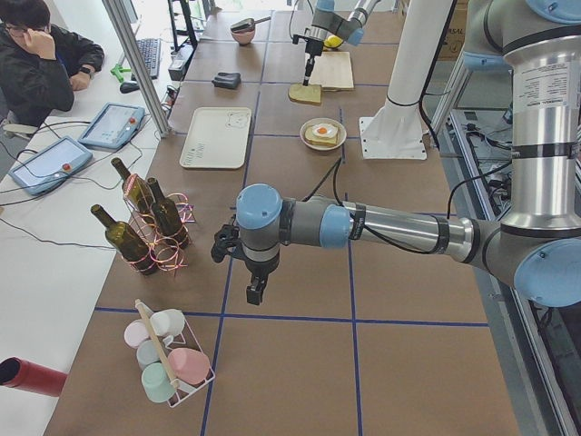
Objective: Make sandwich and place on tray
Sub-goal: 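Lift the bread slice with the right gripper and carry it over the egg toast, then lower the bread slice onto the fried egg and open the right gripper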
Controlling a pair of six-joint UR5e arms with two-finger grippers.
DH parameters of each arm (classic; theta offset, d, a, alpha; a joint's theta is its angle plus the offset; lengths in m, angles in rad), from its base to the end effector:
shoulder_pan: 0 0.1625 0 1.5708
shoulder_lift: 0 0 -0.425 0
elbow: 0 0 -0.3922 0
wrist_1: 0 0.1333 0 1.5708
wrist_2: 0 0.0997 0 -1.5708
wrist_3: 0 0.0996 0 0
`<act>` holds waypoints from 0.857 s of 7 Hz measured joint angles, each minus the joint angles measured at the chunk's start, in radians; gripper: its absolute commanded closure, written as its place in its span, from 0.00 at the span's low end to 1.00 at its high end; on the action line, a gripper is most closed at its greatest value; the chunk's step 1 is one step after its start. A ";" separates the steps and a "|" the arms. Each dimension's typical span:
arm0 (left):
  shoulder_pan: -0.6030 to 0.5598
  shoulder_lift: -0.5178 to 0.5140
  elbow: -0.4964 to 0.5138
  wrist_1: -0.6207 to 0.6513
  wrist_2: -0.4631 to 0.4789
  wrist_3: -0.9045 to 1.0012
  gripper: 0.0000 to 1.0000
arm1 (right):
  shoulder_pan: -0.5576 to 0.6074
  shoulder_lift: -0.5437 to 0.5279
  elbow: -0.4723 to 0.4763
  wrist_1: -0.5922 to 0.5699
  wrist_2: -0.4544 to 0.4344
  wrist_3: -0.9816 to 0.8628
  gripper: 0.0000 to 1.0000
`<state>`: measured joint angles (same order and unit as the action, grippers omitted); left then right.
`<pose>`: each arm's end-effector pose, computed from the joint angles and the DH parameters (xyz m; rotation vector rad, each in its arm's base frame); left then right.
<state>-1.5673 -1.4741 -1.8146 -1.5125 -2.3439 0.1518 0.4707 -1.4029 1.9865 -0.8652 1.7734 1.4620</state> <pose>-0.0622 -0.4528 0.5902 0.1415 0.7653 0.1817 -0.4118 -0.3366 0.2967 0.2007 -1.2816 0.1792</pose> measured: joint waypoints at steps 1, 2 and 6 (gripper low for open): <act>0.000 0.000 0.001 0.000 0.000 0.000 0.00 | -0.044 0.080 0.000 -0.102 -0.047 0.021 1.00; 0.000 -0.001 0.002 0.000 -0.001 0.000 0.00 | -0.097 0.142 -0.003 -0.184 -0.097 0.032 1.00; 0.001 -0.001 0.009 -0.001 -0.003 -0.004 0.00 | -0.254 0.226 -0.041 -0.324 -0.219 0.043 1.00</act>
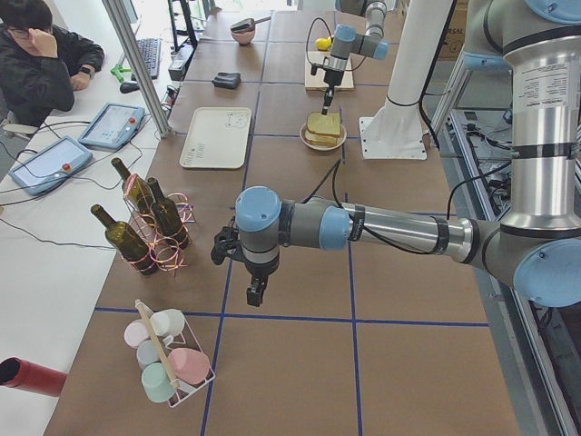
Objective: Make sandwich and place on tray
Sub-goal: 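Lower the bread slice onto the fried egg and open the right gripper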
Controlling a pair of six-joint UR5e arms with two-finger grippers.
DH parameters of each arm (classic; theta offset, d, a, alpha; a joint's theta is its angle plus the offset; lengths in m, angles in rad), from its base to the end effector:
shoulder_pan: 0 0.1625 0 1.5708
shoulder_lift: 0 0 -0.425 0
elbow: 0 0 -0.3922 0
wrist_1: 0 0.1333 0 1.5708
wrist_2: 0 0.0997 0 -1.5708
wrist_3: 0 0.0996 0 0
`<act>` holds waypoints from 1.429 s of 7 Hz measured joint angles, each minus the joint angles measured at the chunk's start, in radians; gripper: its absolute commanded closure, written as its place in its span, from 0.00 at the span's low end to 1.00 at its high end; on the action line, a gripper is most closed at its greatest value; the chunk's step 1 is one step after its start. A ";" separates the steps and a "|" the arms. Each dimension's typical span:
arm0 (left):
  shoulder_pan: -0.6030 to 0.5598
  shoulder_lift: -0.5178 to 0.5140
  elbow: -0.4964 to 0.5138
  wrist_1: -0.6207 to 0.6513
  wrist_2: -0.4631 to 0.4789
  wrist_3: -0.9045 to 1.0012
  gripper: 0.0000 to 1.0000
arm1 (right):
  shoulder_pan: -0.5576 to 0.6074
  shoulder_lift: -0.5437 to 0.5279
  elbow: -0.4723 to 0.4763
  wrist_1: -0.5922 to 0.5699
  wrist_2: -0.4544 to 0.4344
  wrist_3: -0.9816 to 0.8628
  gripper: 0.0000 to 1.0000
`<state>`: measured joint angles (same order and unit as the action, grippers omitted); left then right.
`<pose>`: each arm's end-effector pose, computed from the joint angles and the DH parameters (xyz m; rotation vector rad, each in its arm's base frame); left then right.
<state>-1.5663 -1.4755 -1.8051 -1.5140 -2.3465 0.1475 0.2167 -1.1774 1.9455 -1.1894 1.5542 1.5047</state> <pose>-0.0615 -0.4535 0.5939 0.1334 0.7687 0.1761 -0.5341 -0.2558 0.2323 0.1767 -1.1370 0.1432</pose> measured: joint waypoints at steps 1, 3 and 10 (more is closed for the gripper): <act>0.000 0.000 0.001 0.000 0.000 0.000 0.00 | -0.007 0.005 -0.012 -0.002 -0.009 0.000 1.00; 0.000 0.001 0.001 0.000 0.000 0.000 0.00 | -0.009 0.021 -0.026 -0.006 -0.026 0.001 1.00; 0.000 0.001 0.003 0.000 -0.001 0.000 0.00 | 0.012 0.040 -0.054 -0.009 -0.036 0.001 0.00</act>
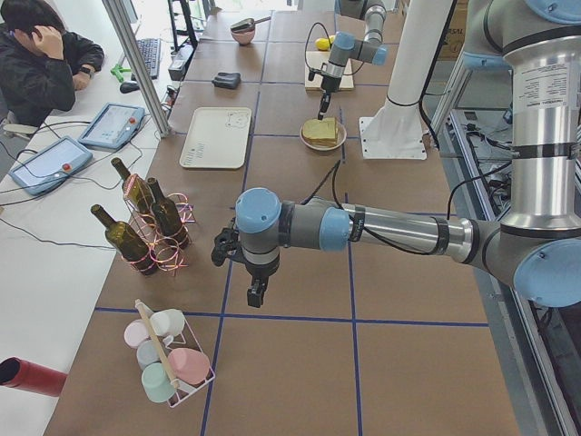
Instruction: Make sandwich and place on tray
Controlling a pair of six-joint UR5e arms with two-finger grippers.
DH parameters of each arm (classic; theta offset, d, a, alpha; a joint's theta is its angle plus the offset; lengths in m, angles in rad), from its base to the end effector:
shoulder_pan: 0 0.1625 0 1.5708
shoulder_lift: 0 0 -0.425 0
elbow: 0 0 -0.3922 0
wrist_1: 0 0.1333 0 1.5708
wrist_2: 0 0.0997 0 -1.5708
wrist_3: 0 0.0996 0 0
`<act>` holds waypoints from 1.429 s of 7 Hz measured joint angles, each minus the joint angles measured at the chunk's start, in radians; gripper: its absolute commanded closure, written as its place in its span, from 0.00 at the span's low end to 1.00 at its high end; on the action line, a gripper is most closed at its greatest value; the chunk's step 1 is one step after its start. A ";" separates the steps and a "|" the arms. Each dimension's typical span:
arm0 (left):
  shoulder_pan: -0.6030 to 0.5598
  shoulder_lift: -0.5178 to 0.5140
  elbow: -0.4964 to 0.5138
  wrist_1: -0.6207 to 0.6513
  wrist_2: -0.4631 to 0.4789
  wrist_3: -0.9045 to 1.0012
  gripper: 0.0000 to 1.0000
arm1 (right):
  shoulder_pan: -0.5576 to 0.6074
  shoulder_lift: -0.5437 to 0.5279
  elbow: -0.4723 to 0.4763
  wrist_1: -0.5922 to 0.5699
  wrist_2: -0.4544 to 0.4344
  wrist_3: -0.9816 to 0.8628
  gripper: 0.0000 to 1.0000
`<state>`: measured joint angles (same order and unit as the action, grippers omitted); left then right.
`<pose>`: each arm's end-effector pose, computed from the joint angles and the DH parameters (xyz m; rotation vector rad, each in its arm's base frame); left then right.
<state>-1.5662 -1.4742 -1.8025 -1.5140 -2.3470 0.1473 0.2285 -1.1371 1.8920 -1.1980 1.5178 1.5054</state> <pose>-0.0614 -0.4529 0.5957 0.1296 0.7695 0.1745 -0.5499 -0.2702 0.2320 0.2121 -1.1099 0.1753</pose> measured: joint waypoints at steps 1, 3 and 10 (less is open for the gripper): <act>0.000 0.000 0.000 0.000 0.000 0.000 0.00 | 0.002 -0.002 0.002 0.000 0.003 -0.001 0.00; 0.000 -0.001 0.000 0.000 0.000 0.000 0.00 | 0.031 -0.009 0.015 -0.017 0.033 -0.012 0.00; -0.001 -0.001 -0.033 -0.034 0.010 0.003 0.00 | 0.569 -0.118 0.124 -0.378 0.551 -0.706 0.00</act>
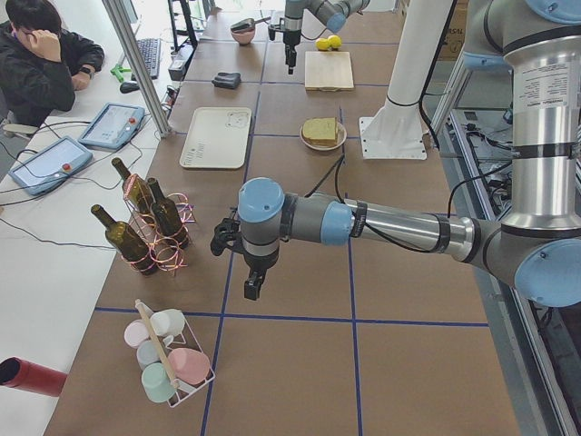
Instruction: Make sandwich and place on tray
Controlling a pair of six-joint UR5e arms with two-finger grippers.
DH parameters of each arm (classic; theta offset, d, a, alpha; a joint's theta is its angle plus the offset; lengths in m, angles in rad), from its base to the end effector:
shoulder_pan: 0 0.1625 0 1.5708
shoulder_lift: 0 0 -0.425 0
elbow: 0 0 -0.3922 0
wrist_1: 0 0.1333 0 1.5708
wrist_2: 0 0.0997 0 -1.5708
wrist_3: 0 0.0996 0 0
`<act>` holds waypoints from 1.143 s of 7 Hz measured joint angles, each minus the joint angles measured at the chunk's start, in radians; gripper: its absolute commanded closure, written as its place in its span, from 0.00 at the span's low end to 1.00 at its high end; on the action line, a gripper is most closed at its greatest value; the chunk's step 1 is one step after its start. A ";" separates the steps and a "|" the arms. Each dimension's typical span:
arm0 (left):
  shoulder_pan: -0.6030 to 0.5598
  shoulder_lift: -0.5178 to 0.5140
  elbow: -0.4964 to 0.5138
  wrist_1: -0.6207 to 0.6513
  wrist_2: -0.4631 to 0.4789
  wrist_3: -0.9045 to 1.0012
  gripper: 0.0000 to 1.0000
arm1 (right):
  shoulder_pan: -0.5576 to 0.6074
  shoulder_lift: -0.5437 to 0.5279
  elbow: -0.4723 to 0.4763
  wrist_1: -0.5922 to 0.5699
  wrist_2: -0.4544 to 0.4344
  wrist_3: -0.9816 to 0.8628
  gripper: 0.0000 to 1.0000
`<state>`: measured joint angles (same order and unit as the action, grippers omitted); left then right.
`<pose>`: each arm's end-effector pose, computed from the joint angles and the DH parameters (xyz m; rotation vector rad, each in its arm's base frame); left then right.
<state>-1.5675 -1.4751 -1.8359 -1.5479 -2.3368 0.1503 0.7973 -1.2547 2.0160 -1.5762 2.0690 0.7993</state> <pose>-0.0628 -0.4553 0.5759 0.1954 0.7536 0.2019 -0.3220 -0.4524 0.2912 0.1870 -0.8582 -0.1641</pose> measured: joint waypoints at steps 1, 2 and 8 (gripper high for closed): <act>0.000 -0.008 0.000 -0.011 0.001 -0.002 0.00 | 0.118 -0.082 -0.002 -0.004 0.064 -0.196 0.00; 0.000 -0.016 0.000 -0.015 0.002 -0.003 0.00 | 0.227 -0.165 -0.005 -0.005 0.109 -0.381 0.00; 0.006 -0.083 0.055 -0.252 -0.013 -0.031 0.00 | 0.772 -0.508 -0.196 0.004 0.305 -1.045 0.00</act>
<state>-1.5611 -1.5582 -1.7806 -1.7996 -2.3498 0.1190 1.5695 -1.7624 1.8197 -1.5723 2.3737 -0.2462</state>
